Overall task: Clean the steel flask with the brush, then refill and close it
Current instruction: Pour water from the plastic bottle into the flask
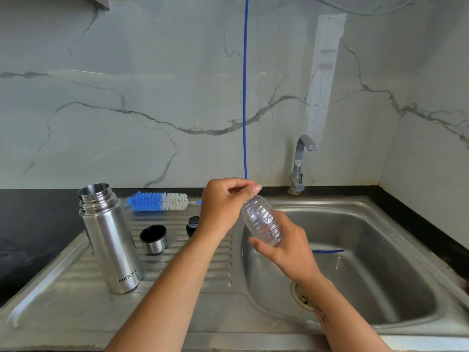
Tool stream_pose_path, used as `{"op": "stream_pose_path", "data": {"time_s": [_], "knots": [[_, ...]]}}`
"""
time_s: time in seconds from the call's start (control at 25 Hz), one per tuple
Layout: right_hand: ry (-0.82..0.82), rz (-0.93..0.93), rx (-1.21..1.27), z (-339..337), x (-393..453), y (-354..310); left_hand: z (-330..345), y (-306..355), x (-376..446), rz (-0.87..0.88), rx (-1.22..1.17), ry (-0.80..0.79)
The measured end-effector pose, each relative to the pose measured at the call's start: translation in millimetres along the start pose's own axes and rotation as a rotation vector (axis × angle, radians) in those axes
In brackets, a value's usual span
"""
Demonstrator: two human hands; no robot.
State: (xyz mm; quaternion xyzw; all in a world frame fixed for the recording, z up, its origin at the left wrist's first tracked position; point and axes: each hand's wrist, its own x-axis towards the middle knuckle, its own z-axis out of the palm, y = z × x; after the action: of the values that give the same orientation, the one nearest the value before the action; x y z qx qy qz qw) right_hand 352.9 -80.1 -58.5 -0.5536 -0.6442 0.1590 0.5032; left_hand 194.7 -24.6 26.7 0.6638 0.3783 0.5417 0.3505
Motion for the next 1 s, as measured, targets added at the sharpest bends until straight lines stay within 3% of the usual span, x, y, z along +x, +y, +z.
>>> {"op": "stream_pose_path", "data": {"time_s": [0.12, 0.28, 0.36, 0.44, 0.6, 0.72, 1.0], "knots": [[-0.237, 0.072, 0.391, -6, -1, -9, -9, 6, 1, 0.003, -0.092, -0.108], [-0.051, 0.029, 0.163, 1, -1, -8, -10, 1, 2, -0.083, 0.053, -0.018], [-0.036, 0.011, 0.086, 1, -1, -5, -9, -2, -1, -0.106, 0.055, -0.007], [-0.129, 0.055, 0.162, -2, 0, -2, -10, -2, -4, -0.085, 0.073, -0.021], [-0.413, 0.162, 0.597, -12, -1, -5, -19, 5, -11, -0.059, 0.057, -0.074], [-0.507, 0.184, 0.662, -12, -4, -9, -25, 11, -23, -0.069, 0.023, -0.055], [-0.364, 0.042, 0.479, 19, -22, -63, -70, 7, -75, -0.135, 0.079, -0.068]]}}
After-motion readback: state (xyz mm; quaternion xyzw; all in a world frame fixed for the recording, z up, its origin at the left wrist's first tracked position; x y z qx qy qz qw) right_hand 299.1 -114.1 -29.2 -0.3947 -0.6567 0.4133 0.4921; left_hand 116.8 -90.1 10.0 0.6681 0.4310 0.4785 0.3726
